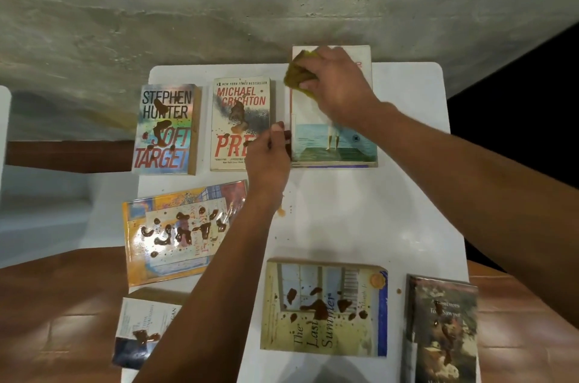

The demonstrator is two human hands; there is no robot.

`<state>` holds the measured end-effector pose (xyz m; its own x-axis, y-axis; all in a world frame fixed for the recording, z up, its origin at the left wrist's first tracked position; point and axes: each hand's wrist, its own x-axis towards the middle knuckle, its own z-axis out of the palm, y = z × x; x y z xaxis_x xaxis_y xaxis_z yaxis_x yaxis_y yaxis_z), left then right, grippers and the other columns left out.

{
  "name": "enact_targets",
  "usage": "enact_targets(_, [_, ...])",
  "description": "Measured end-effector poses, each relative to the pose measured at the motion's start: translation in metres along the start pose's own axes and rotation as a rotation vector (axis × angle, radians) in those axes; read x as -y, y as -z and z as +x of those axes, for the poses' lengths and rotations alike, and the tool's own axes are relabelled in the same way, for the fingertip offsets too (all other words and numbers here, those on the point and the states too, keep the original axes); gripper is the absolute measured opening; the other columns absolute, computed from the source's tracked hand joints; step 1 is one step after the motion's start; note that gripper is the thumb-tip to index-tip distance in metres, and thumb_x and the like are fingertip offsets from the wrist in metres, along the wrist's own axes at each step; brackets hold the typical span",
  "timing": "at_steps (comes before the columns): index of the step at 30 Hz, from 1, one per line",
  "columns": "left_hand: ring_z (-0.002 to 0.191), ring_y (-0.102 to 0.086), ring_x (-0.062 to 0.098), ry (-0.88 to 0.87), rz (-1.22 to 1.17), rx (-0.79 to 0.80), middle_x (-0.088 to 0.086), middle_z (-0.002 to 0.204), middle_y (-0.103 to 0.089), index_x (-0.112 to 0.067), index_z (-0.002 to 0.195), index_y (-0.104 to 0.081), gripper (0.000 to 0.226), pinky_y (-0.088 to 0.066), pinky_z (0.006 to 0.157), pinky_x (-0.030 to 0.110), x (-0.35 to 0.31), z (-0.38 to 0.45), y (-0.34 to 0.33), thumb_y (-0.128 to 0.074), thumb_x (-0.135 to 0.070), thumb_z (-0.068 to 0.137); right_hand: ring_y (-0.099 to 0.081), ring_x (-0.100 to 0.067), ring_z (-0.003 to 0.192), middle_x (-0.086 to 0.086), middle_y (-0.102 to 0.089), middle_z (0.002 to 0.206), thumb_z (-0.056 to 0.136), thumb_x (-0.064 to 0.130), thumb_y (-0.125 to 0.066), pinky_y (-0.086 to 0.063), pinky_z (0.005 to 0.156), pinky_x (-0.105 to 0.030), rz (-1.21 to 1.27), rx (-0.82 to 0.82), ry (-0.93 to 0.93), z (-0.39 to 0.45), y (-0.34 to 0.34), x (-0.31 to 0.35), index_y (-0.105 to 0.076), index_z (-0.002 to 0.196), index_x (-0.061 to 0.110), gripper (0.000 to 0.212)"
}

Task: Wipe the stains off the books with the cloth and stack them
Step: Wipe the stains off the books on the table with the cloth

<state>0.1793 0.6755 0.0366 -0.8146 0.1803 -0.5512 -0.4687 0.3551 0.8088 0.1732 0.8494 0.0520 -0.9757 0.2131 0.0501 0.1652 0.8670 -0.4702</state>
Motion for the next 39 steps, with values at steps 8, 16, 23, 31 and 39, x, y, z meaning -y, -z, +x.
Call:
enact_targets(8, [0.099,-0.071,0.016,0.153,-0.287,0.012,0.000,0.103,-0.074,-0.017,0.117,-0.064,0.056,-0.055,0.078,0.024,-0.009,-0.009,0.006,-0.025,-0.056,0.106,-0.053,-0.027,0.092,-0.007,-0.063,0.107,0.088,0.006,-0.065,-0.045,0.081,-0.037,-0.009,0.095,0.110,-0.090,-0.013,0.025,-0.066,0.119,0.017,0.033])
enact_targets(16, [0.114,-0.065,0.016,0.097,-0.159,0.051,-0.001,0.117,-0.071,-0.016,0.133,-0.061,0.068,-0.046,0.108,0.037,-0.014,-0.027,0.008,-0.022,-0.063,0.103,-0.056,-0.018,0.104,0.002,-0.063,0.110,0.087,-0.001,-0.066,-0.046,0.096,-0.027,0.422,0.202,-0.116,-0.156,0.015,0.046,-0.071,0.115,0.013,0.033])
enact_targets(23, [0.092,-0.062,0.011,-0.070,0.061,-0.069,-0.007,0.096,-0.067,-0.025,0.095,-0.064,0.038,-0.045,0.074,0.022,-0.013,-0.064,0.011,-0.033,-0.043,0.109,-0.069,-0.019,0.093,-0.005,-0.071,0.105,0.094,0.021,-0.057,-0.056,0.071,-0.030,1.374,-0.117,-0.789,-0.211,0.062,0.040,-0.062,0.118,0.009,0.028])
enact_targets(31, [0.108,-0.064,0.017,-0.168,0.170,-0.104,-0.002,0.111,-0.070,-0.018,0.121,-0.069,0.034,-0.052,0.099,0.045,0.002,-0.113,0.011,-0.045,-0.037,0.105,-0.069,-0.032,0.106,-0.011,-0.071,0.118,0.096,0.046,-0.051,-0.056,0.086,-0.049,1.436,-0.245,-0.914,-0.270,0.095,0.029,-0.065,0.122,0.008,0.048])
enact_targets(39, [0.099,-0.068,0.013,-0.163,0.158,0.034,-0.007,0.113,-0.071,-0.027,0.115,-0.069,0.024,-0.054,0.095,0.040,0.014,-0.172,-0.003,-0.048,-0.033,0.105,-0.068,-0.029,0.111,-0.011,-0.069,0.124,0.099,0.055,-0.039,-0.054,0.088,-0.046,1.580,-0.230,-0.961,-0.308,0.104,0.045,-0.061,0.132,0.014,0.057])
